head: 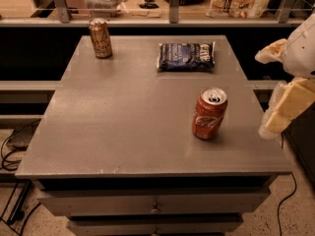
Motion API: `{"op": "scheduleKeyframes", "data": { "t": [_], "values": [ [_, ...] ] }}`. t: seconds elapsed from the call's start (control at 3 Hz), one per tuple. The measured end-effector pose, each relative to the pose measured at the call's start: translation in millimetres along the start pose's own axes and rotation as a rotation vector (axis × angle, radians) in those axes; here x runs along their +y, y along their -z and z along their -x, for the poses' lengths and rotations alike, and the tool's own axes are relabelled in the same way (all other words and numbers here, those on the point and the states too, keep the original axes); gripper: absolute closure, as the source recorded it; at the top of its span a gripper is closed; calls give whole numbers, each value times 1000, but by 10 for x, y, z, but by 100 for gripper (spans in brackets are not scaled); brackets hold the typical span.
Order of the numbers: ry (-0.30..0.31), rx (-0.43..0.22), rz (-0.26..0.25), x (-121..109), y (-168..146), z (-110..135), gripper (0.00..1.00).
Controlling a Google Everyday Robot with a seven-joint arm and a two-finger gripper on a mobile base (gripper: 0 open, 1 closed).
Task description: Move coke can near orange can
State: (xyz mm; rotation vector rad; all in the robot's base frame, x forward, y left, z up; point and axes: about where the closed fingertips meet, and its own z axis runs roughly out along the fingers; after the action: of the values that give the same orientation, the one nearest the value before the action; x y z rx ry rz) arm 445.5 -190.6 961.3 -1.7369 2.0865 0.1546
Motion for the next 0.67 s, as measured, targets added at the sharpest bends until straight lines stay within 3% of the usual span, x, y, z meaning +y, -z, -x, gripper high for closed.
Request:
{"op": "scheduleKeyframes", "data": {
  "t": [0.33, 0.67],
  "values": [
    [-21, -17, 11, -18, -106, 13, 0],
    [7, -120, 13, -7, -315, 197, 0]
  ]
}}
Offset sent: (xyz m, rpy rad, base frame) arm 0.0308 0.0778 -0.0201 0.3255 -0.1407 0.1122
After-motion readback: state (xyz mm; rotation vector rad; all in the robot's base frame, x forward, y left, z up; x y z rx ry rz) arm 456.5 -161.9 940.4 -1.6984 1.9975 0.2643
